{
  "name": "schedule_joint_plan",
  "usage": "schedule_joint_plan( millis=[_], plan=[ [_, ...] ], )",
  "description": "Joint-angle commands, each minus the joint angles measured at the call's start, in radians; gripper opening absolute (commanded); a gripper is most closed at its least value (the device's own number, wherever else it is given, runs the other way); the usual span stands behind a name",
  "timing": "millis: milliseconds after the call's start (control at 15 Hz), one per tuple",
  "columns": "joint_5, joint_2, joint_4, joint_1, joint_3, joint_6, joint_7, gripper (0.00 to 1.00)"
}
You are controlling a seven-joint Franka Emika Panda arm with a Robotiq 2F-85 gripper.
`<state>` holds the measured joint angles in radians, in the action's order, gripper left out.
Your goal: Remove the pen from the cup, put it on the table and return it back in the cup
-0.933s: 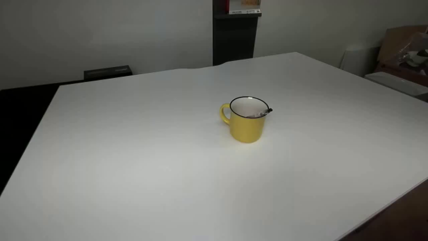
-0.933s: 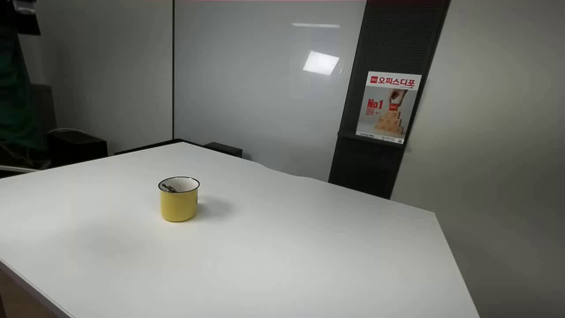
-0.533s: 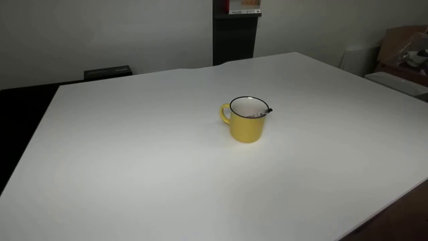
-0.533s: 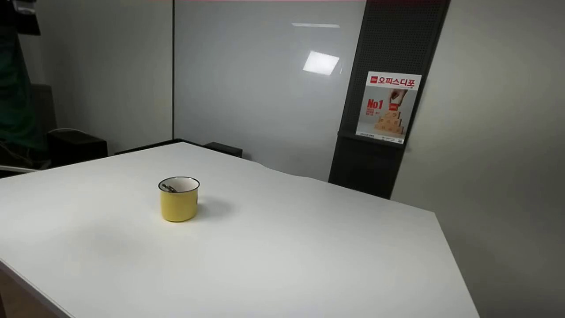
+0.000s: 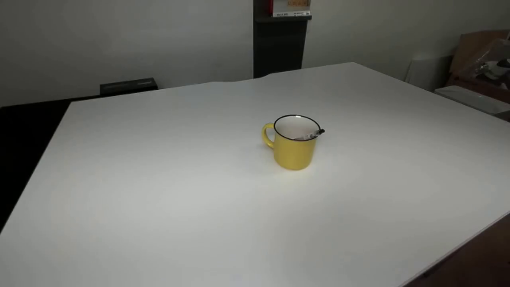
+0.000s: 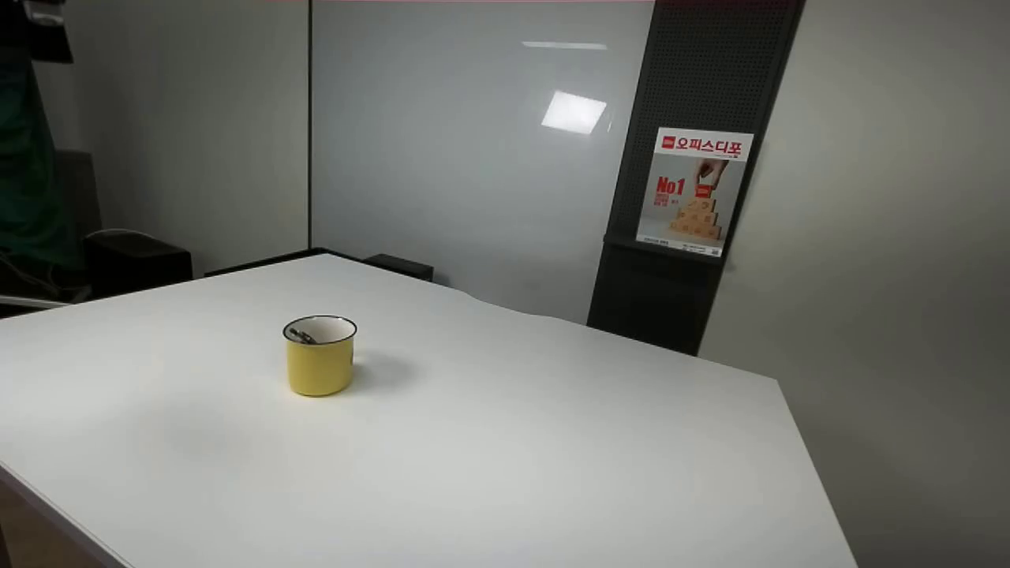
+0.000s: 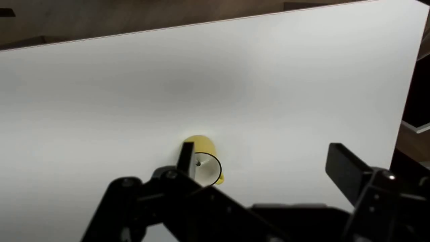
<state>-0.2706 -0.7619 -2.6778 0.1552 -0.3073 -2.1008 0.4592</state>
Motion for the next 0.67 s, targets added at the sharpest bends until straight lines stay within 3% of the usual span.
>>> schedule_joint_plan(
  millis=[0, 267, 600],
  plan=[
    [0.013, 0.041, 0.011, -0.028, 0.01, -0.031, 0.004, 1.0],
    [0.08, 0.167, 0.029, -0.101, 0.016, -0.152, -0.004, 1.0],
    [0.195, 0.454, 0.102, -0.177, 0.036, -0.37, -0.014, 1.0]
  ],
)
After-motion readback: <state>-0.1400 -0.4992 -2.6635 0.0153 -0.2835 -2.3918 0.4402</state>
